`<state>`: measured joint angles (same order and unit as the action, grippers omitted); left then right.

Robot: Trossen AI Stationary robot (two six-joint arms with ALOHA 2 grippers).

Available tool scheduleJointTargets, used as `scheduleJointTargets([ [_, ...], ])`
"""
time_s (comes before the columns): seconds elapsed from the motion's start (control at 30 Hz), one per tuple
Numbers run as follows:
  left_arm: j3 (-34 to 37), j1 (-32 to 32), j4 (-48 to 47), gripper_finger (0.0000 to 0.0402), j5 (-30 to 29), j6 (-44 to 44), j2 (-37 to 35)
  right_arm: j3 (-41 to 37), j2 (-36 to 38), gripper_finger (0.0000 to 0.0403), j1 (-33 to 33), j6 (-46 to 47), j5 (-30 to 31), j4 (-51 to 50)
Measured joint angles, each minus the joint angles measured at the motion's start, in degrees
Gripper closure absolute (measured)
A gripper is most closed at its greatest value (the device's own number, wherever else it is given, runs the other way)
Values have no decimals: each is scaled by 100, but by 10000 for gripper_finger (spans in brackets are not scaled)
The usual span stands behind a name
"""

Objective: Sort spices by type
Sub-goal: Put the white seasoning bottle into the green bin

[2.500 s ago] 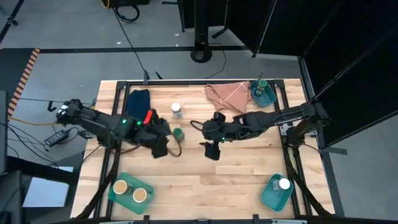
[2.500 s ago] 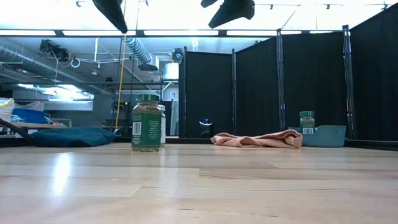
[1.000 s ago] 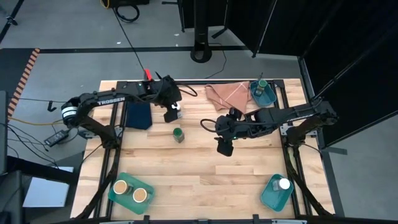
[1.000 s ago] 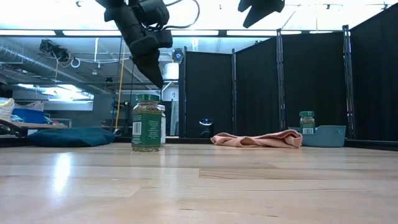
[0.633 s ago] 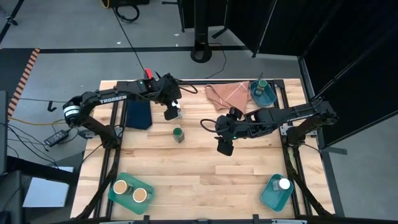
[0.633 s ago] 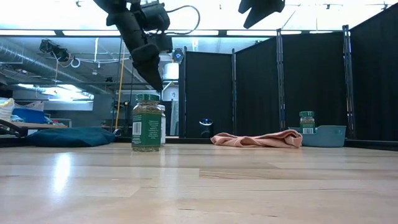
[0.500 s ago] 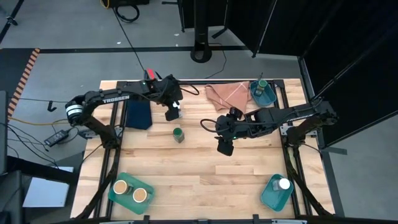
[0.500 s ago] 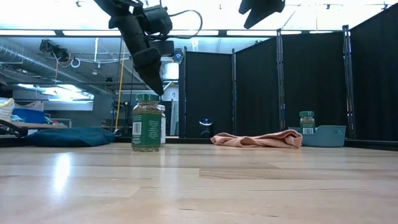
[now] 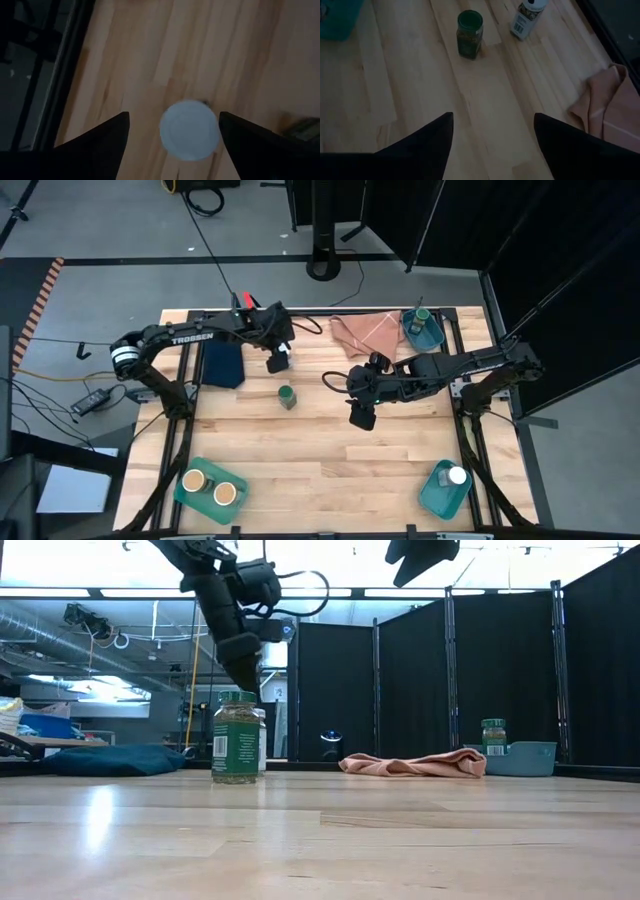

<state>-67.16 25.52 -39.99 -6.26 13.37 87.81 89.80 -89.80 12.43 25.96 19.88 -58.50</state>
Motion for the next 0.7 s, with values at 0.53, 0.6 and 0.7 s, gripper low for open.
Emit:
scheduleJointTargets([
  [0.53,1278,0,1151,90,-10,-402,-15,0,-4,121,7,-7,0,-18],
  [0.6,1432,0,1376,90,-11,-521,-15,0,-4,120,7,-2,0,-19],
  [0.7,1594,0,1865,90,-11,-764,-15,0,-4,120,7,-1,0,-18],
])
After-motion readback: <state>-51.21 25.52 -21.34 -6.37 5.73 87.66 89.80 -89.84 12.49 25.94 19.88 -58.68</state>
